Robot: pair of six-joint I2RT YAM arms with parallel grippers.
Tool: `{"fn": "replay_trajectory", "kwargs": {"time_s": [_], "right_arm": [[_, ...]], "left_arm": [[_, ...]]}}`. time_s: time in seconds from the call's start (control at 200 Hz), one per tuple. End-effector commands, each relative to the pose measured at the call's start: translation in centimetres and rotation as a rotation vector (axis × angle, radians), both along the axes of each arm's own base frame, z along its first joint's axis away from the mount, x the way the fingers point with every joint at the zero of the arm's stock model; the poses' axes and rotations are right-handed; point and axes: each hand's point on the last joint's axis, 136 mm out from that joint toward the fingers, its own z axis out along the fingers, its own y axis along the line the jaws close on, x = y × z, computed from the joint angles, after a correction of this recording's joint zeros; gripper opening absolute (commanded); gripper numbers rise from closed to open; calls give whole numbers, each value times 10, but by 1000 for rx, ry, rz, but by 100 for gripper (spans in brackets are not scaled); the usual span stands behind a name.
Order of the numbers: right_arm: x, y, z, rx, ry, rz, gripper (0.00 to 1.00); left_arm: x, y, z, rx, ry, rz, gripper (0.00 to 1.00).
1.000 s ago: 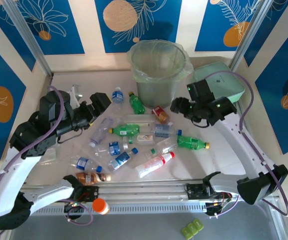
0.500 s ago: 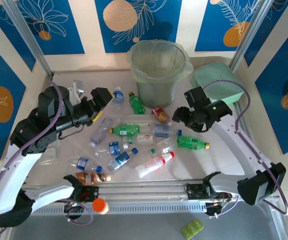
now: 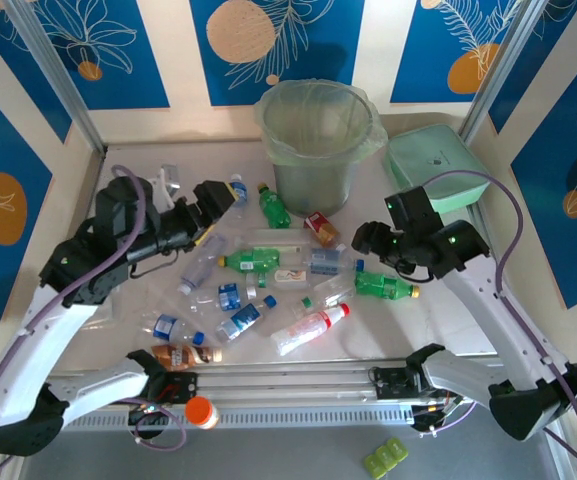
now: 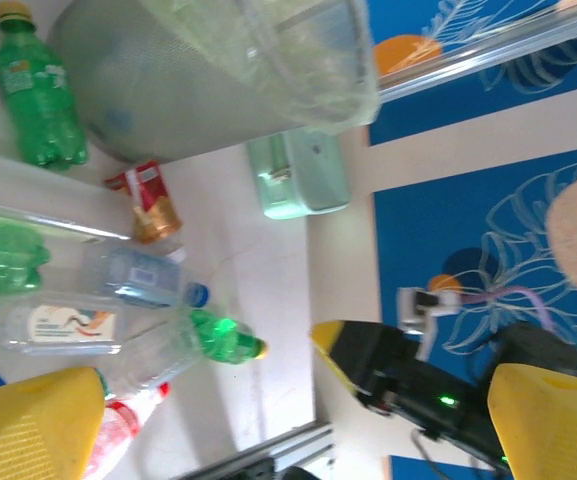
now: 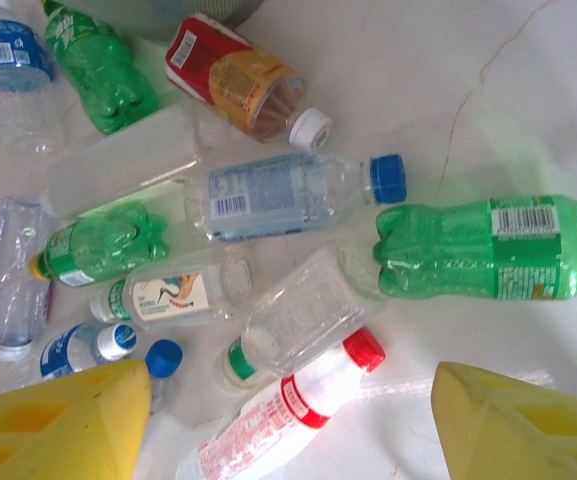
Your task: Put the plastic bottles in the bin
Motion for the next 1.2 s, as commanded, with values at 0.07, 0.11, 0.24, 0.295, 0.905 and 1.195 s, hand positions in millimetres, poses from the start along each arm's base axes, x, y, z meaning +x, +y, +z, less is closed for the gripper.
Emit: {"fn": "replay_trajectory", "kwargs": {"time_s": [0.07,0.11,0.24,0.295,0.905,1.195], "right_arm": [[-44,9,-36,65,175,-48,69],[-48,13,-42,81,197,-71,69],[-63,14,-69,37,315,-221,67],[-73,5,-78,-29,374,-319,65],[-83,68,-119,-44,491,-302,64],[-88,108,-148,43,541,-373,66]], "left_arm": [[4,9,-60,160,-31,-23,99],[3,11,-74,199,-34,-32,99],[0,21,-115,345,0,-64,99],[-2,26,-126,397,8,-73,99],[-7,88,-148,710,-193,25,99],[-9,91,-143,716,-214,30,99]]}}
